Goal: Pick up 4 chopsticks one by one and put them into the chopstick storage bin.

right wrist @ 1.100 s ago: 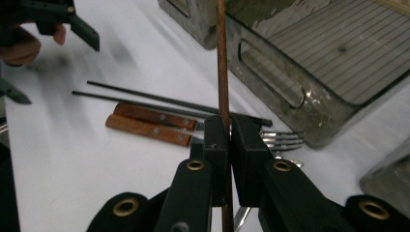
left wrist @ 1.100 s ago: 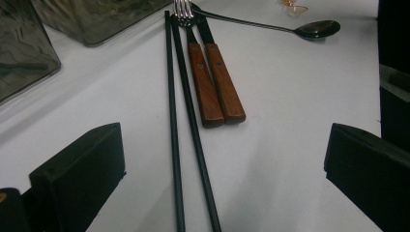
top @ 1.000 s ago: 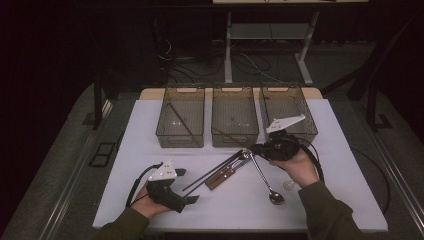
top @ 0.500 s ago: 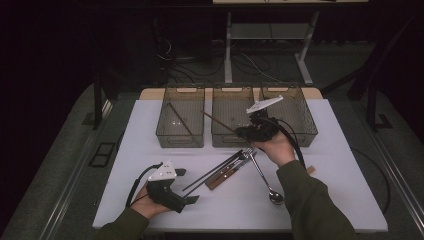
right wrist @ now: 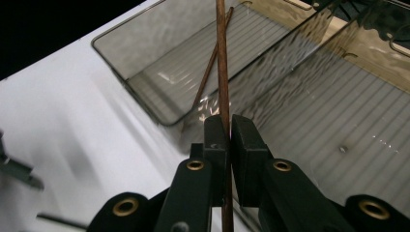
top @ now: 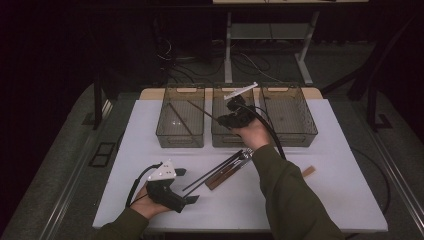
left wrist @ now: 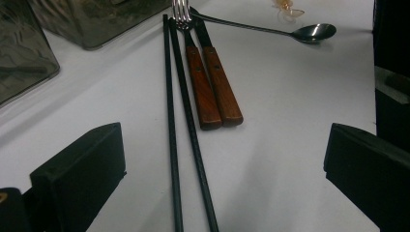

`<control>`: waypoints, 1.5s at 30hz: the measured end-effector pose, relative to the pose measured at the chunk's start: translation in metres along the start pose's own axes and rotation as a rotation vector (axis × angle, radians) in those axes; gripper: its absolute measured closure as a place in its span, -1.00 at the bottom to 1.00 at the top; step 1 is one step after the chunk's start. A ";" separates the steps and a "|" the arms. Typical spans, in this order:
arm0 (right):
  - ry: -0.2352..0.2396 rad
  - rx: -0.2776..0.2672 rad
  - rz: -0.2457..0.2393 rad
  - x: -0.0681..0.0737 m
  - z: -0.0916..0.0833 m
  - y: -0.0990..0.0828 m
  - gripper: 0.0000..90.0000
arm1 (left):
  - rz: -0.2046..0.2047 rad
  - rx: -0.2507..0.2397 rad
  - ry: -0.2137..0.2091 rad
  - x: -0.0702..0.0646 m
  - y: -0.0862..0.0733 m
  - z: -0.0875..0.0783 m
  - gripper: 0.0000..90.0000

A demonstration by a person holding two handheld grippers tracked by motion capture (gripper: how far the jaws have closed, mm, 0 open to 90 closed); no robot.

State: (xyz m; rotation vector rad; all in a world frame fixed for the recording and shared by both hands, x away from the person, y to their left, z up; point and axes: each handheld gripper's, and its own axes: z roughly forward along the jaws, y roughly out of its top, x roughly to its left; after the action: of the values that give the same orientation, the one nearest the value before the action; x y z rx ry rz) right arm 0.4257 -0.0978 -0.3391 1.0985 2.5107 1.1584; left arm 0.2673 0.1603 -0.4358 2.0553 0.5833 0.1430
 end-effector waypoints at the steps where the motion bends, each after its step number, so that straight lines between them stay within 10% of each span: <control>1: 0.003 0.003 0.002 0.000 0.003 0.003 0.89 | 0.002 0.002 0.000 0.000 0.000 0.000 -1.00; 38: -0.123 0.104 0.106 0.023 0.125 0.080 0.89 | 0.011 -0.002 -0.015 -0.001 0.001 0.000 -1.00; 45: -0.106 0.060 0.105 0.025 0.123 0.083 0.47 | 0.018 -0.006 -0.015 0.000 0.002 0.000 -1.00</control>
State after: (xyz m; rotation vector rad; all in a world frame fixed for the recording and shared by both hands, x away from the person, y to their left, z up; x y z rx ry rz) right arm 0.5056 0.0274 -0.3607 1.2863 2.4477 1.0264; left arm 0.2674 0.1596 -0.4341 2.0549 0.5544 0.1396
